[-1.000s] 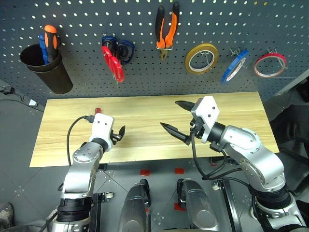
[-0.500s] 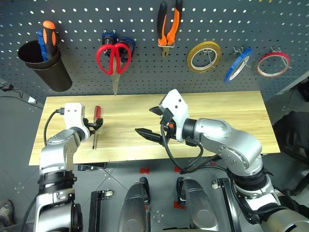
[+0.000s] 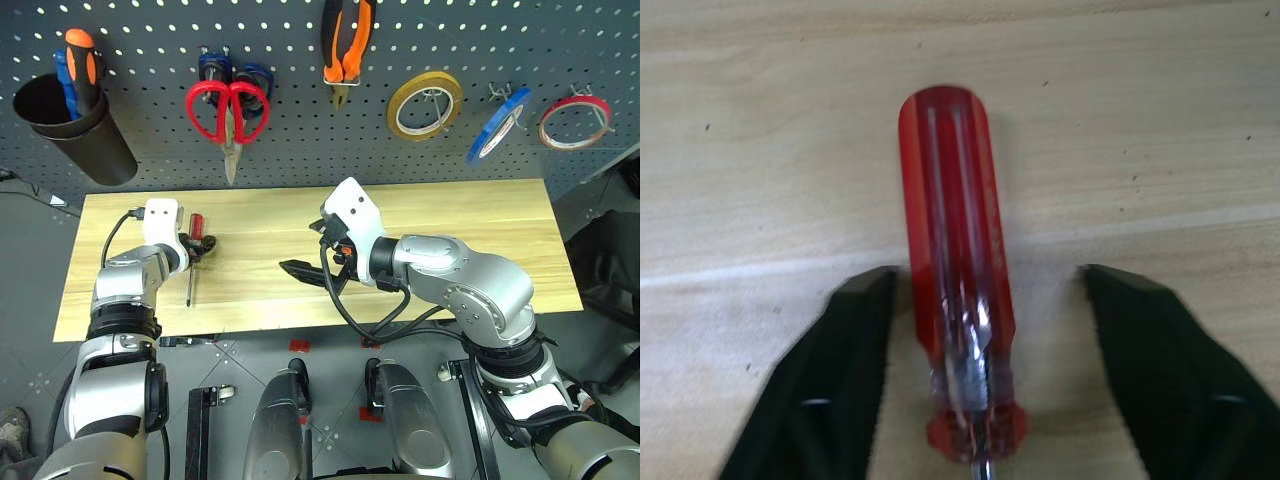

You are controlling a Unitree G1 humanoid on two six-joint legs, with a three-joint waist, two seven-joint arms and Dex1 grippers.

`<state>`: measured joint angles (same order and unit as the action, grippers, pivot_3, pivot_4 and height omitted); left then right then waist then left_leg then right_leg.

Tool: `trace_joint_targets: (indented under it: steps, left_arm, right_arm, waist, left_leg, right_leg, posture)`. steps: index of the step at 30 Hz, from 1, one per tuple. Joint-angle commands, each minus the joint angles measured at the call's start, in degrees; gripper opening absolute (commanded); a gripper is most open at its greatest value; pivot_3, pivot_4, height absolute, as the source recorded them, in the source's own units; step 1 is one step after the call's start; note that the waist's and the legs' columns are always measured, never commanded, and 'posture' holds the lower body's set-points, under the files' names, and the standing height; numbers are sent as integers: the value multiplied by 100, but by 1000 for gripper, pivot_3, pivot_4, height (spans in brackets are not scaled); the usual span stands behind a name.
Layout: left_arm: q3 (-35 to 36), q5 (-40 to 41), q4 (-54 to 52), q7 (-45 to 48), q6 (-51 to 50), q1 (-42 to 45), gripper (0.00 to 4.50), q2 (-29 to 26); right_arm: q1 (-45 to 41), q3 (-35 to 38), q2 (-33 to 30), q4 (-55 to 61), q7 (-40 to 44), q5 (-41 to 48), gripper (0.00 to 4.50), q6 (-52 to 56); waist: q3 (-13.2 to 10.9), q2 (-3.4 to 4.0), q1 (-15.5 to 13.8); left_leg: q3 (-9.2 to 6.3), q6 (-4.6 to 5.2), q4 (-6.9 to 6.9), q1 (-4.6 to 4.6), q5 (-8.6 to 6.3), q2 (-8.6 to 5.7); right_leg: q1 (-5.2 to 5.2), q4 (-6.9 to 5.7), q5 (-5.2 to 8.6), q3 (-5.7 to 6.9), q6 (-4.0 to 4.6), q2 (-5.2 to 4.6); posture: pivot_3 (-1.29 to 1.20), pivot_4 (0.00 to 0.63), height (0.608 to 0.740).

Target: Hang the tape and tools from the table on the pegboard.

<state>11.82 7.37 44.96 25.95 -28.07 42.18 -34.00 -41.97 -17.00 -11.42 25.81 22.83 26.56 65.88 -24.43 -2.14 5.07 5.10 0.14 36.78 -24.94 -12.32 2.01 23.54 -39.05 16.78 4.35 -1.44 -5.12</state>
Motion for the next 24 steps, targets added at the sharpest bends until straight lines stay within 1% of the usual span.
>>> trace_joint_targets:
  steps: [1, 3, 4, 7, 8, 11, 13, 14, 17, 19, 22, 24]
  left_arm:
    - [-14, 45, -98, 200, -151, -283, 1733, -103]
    - [4, 70, -295, 273, -118, -457, 1097, -146]
    - [1, 88, -442, 352, -68, -576, 923, -175]
    - [-13, 143, -968, 588, 10, -935, 923, -250]
    - [-50, 164, -1295, 742, 68, -1134, 923, -295]
    - [-107, 239, -2168, 1087, 124, -1670, 923, -417]
    - [-16, 299, -2658, 1175, 300, -1979, 923, -445]
    - [109, 379, -3077, 1232, 509, -2222, 923, -437]
    - [488, 721, -4141, 1285, 835, -2780, 923, -319]
    - [608, 904, -4624, 1285, 845, -3006, 923, -273]
    - [893, 1529, -5704, 1389, 686, -3295, 923, -213]
    - [1023, 1914, -6247, 1382, 444, -3308, 923, -251]
  right_arm:
    - [-155, -114, -124, 273, 190, -2, 4500, -208]
    - [-176, -101, -176, 233, 226, -37, 4500, -299]
    - [-165, -105, -228, 229, 250, -69, 4500, -379]
    - [-46, -91, -493, 321, 429, -108, 4500, -637]
    - [39, -44, -633, 431, 543, -97, 4500, -797]
    - [272, 120, -858, 654, 646, -118, 4500, -1221]
    - [403, 201, -920, 778, 613, -187, 4500, -1506]
    - [483, 297, -943, 908, 564, -221, 4500, -1665]
    - [638, 636, -940, 1201, 450, -148, 4500, -1852]
    - [670, 737, -967, 1259, 398, -163, 4500, -1851]
    - [630, 938, -941, 1532, 260, -79, 4500, -1756]
    - [544, 1052, -886, 1600, 205, 12, 4500, -1733]
  waist:
    - [0, 0, 5]
    - [2, -2, 11]
    - [3, -1, 10]
    - [12, -5, 7]
    - [20, -10, 6]
    - [28, -15, 0]
    - [29, -15, 1]
    - [32, -19, 2]
    - [46, -27, 2]
    - [78, -30, 3]
    - [135, -35, 9]
    - [158, -37, 4]
  left_leg:
    - [0, 0, 0, 0, 0, 0]
    - [1, 0, 0, 0, 0, 0]
    - [2, 0, 0, 0, 0, 0]
    - [1, -1, -1, 0, 0, 1]
    - [1, -2, -1, 0, 0, 0]
    - [0, -3, -3, -4, -1, -2]
    - [-2, -4, -3, -8, -1, -2]
    - [-5, -4, -2, -8, 0, -1]
    - [-11, -5, -1, -12, 0, 1]
    - [-11, -5, 1, -14, 0, 0]
    - [-14, -5, 0, -13, 0, -1]
    - [-14, -5, 1, -14, 0, -1]
  right_leg:
    - [0, -1, 0, 1, 0, 0]
    - [0, -1, 0, 0, 0, 0]
    - [0, -1, 0, -1, 0, 0]
    - [0, 0, 0, 0, 0, 0]
    - [0, 0, 0, 0, 0, 0]
    - [-2, 8, -1, 2, 0, -2]
    - [-1, 6, -1, 5, 0, -3]
    - [-1, 6, -1, 7, 0, -3]
    - [-2, 6, -1, 11, 0, -3]
    - [-3, 7, -2, 11, 0, -5]
    - [-5, 7, -2, 14, 0, -5]
    - [-6, 6, -2, 14, 0, -4]
  posture:
    - [-245, 453, 740]
    - [-243, 438, 740]
    - [-244, 426, 740]
    - [-242, 395, 740]
    - [-242, 378, 740]
    - [-249, 356, 740]
    - [-254, 345, 740]
    - [-255, 337, 740]
    - [-251, 321, 740]
    - [-245, 305, 740]
    - [-235, 287, 740]
    - [-222, 274, 740]
